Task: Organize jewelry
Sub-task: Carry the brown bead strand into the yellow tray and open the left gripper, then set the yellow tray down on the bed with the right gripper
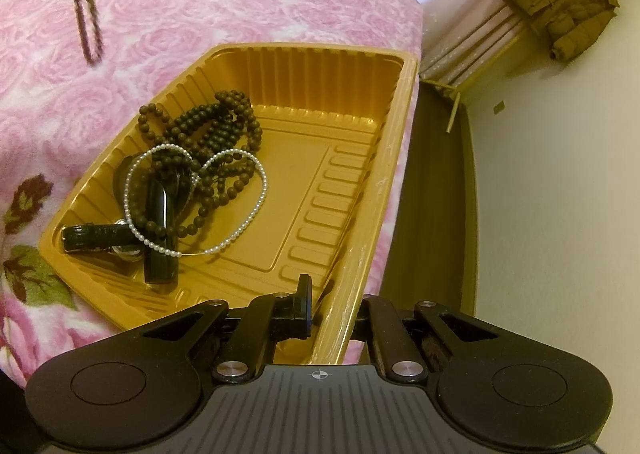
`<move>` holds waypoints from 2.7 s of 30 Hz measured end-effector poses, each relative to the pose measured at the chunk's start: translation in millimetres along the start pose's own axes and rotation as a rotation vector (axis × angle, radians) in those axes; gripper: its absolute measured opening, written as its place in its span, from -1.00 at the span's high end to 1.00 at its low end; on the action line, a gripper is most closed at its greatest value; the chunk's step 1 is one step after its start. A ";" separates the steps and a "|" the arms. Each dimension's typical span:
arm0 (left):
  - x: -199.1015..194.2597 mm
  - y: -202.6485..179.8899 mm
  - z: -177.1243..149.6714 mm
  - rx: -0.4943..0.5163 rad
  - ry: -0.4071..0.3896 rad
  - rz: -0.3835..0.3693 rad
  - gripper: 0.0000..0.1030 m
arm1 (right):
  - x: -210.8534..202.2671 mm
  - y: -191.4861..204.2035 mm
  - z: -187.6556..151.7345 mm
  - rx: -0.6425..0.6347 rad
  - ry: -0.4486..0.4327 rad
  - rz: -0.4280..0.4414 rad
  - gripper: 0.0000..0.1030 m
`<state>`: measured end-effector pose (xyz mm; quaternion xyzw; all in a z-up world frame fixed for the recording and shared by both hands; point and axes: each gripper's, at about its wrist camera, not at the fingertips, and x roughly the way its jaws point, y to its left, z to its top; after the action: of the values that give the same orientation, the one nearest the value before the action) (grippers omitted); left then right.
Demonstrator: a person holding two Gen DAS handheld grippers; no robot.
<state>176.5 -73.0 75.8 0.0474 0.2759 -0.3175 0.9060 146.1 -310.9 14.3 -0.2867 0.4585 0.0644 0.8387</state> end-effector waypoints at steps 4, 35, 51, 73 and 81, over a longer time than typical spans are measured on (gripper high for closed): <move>18.4 -28.3 5.9 0.027 0.008 -0.058 0.92 | 0.9 -1.6 -1.9 0.010 -0.004 0.005 0.84; 95.2 -79.0 8.7 0.004 0.131 -0.146 0.61 | 14.2 -19.7 -14.7 0.120 -0.023 0.093 0.85; 15.5 -17.7 -46.1 -0.110 0.069 0.131 0.21 | 42.8 -51.9 -43.5 0.358 -0.071 0.234 0.84; -69.2 -35.3 -120.4 -0.310 0.034 0.327 -0.99 | -63.9 -16.4 -89.2 0.672 -0.315 0.265 -0.49; -83.5 -50.8 -134.7 -0.384 0.088 0.377 -0.99 | -73.9 55.9 -75.4 0.547 -0.260 0.265 -0.50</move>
<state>28.6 -32.3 11.0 -0.0608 0.3562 -0.0827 0.9288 27.9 -294.0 19.0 0.0220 0.3813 0.0836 0.9204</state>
